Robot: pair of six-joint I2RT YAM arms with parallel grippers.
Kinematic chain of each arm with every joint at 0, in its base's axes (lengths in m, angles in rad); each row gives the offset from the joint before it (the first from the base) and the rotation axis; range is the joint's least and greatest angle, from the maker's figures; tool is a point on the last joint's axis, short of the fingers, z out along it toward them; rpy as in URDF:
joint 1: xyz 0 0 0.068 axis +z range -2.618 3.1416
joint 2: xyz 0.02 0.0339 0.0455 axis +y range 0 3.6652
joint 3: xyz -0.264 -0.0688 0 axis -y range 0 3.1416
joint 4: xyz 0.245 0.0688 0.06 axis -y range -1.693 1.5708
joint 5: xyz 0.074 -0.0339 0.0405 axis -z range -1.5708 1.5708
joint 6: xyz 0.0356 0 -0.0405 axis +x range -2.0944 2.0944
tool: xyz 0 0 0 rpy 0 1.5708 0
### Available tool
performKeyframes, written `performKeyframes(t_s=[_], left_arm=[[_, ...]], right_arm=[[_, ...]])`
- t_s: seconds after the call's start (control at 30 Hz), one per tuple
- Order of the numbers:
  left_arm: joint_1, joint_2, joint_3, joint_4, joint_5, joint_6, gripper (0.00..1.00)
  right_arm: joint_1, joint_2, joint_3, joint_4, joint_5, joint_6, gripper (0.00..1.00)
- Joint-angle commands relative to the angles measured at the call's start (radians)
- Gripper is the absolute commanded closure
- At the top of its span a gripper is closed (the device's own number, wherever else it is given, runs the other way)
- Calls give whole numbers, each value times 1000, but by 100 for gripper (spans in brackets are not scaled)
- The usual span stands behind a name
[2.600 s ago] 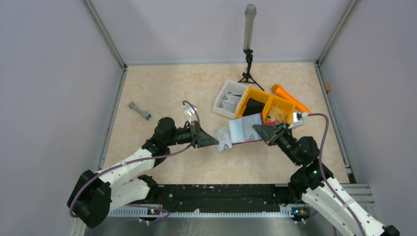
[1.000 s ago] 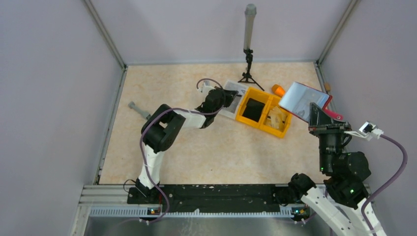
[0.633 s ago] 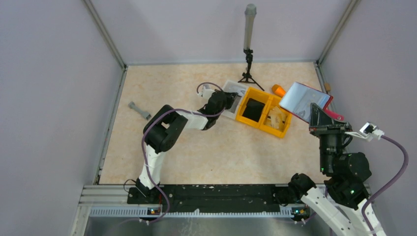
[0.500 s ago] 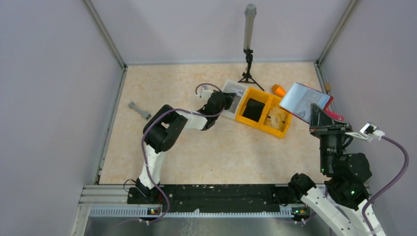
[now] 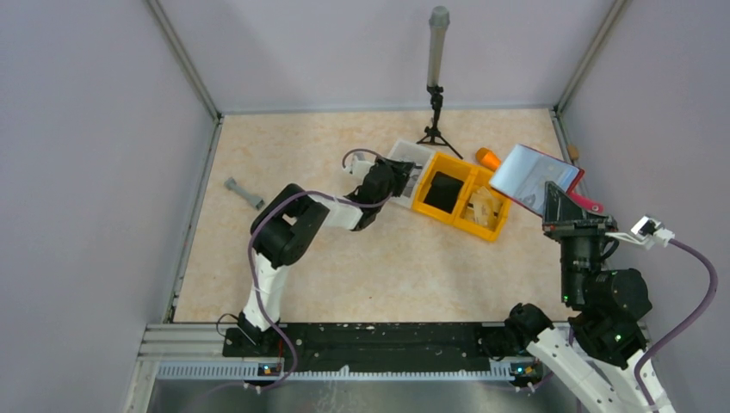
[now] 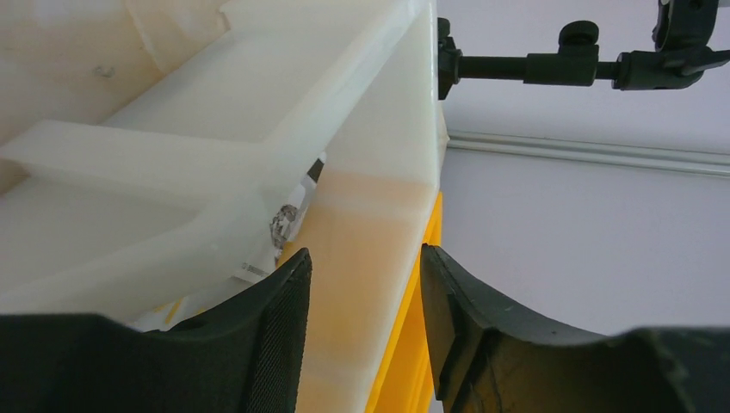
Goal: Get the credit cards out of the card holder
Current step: Place the credit card in the storage box.
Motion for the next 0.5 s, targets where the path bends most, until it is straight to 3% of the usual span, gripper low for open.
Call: performKeyframes(t_s=[0.0, 0.27, 0.47], left_arm=[[0, -116, -84, 5, 8, 50, 47], [5, -395, -271, -37, 152, 280, 39], [13, -617, -359, -147, 425, 571, 14]], right_arm=[[-6, -2, 6, 17, -10, -6, 100], [-6, 43, -10, -29, -152, -11, 100], [-6, 52, -68, 0, -346, -5, 100]])
